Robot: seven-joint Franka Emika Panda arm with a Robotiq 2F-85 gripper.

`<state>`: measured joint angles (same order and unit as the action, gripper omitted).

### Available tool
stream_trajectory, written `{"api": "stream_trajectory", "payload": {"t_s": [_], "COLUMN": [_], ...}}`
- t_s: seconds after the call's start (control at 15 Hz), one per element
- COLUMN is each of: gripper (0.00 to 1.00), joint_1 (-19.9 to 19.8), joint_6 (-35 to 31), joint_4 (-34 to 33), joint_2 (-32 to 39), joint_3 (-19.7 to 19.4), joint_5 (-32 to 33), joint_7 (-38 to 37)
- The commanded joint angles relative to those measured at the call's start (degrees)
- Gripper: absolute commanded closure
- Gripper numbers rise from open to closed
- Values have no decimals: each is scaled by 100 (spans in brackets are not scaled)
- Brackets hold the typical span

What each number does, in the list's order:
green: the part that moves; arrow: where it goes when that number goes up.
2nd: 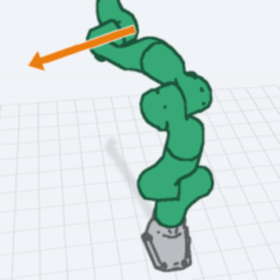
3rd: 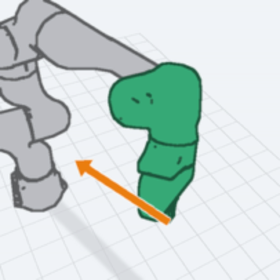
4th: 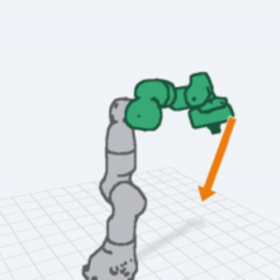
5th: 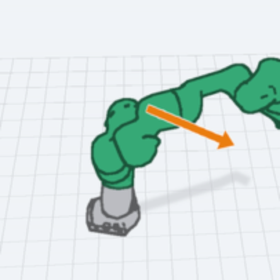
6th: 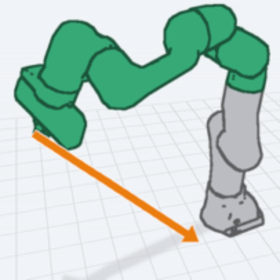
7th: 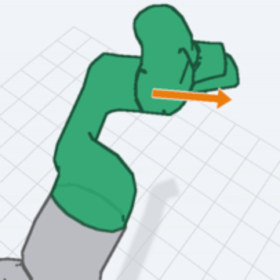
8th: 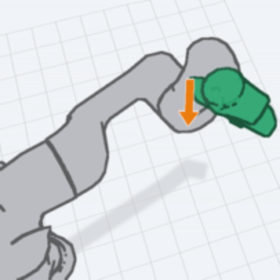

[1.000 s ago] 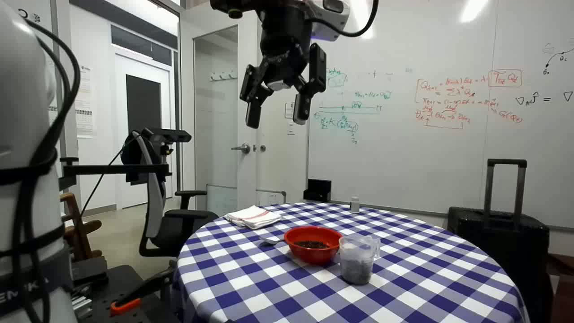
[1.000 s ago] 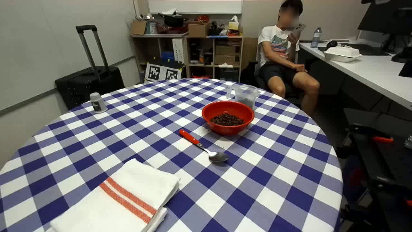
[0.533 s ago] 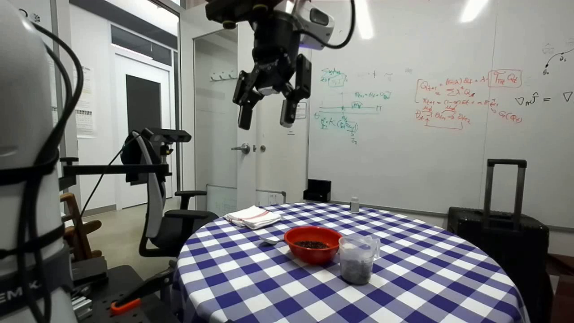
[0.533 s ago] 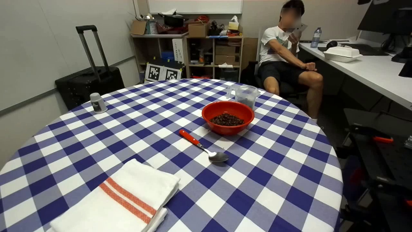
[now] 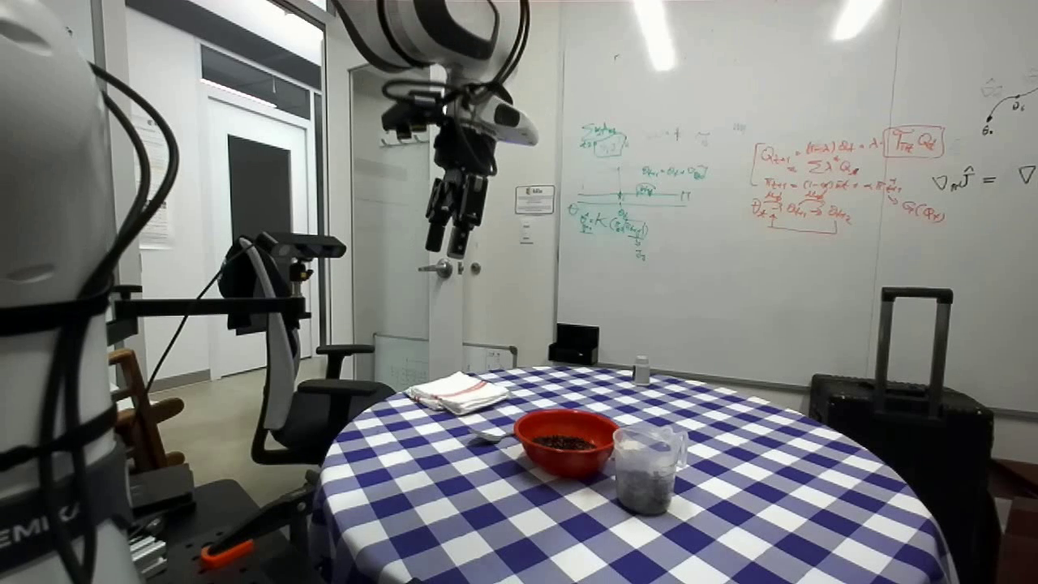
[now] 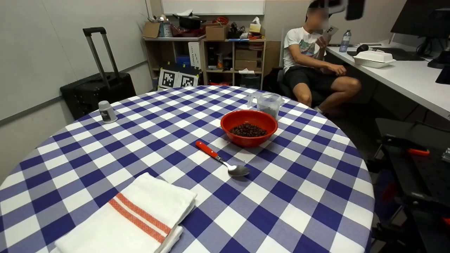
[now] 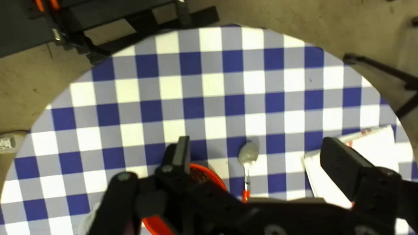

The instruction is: Use the spoon to scoop beams and transfer them to the jug

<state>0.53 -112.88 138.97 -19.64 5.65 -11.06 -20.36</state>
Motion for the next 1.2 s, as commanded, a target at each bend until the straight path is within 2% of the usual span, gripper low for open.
{"api": "stream_trajectory", "payload": {"t_s": [0.0,0.13,0.27,0.47,0.67,0.73,1.13], "gripper": [0,0,0,0,0,0,0], "joint_1": [74,132,226,514,864,968,1220], "joint_6": [-1318,-2024,-2417,-2542,-2449,-2431,-2132], "joint_4": [-837,-1181,-1535,-2061,-2592,-2787,-3929], "joint_2": [1300,1919,2537,3385,4077,4289,5350], "joint_3": [308,411,387,137,-216,-329,-720], "joint_5": [-141,210,792,1793,2470,2598,2403], "joint_7": [-925,-1285,-1527,-1929,-2163,-2217,-2057]}}
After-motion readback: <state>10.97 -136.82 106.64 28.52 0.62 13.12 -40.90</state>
